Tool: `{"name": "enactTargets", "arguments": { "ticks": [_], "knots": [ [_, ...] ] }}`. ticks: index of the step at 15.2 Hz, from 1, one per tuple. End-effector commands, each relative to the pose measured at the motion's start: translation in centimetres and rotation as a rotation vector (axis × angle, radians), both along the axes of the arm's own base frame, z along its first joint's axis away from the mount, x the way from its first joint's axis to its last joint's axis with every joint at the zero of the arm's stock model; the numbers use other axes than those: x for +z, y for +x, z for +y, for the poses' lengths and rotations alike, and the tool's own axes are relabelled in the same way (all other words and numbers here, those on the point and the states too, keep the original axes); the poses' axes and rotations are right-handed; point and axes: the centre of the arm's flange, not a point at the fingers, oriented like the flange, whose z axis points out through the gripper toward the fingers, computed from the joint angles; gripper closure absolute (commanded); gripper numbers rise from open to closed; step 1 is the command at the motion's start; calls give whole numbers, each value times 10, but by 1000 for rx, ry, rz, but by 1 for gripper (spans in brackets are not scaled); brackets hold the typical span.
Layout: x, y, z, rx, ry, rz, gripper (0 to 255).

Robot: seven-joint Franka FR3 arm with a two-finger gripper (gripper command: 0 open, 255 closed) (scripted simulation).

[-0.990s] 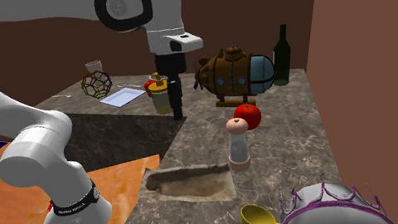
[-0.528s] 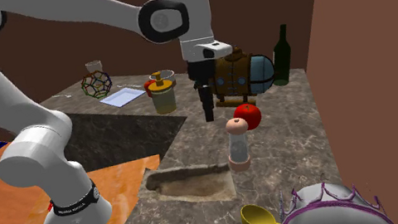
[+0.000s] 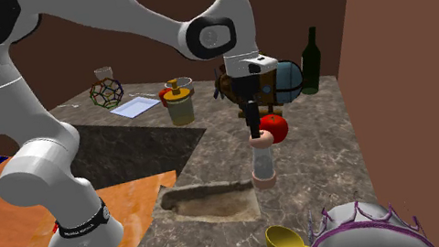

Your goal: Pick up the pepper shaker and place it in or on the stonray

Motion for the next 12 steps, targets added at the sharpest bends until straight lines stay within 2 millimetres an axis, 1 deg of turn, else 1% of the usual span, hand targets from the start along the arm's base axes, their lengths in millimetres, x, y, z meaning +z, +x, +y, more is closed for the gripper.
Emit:
{"name": "enactTargets", "arguments": {
  "ticks": [1, 5, 12],
  "knots": [
    [-11, 1, -2, 0, -1, -1, 0],
    [-30, 2, -6, 0, -1, -1, 0],
    [-30, 2, -6, 0, -1, -1, 0]
  ]
}}
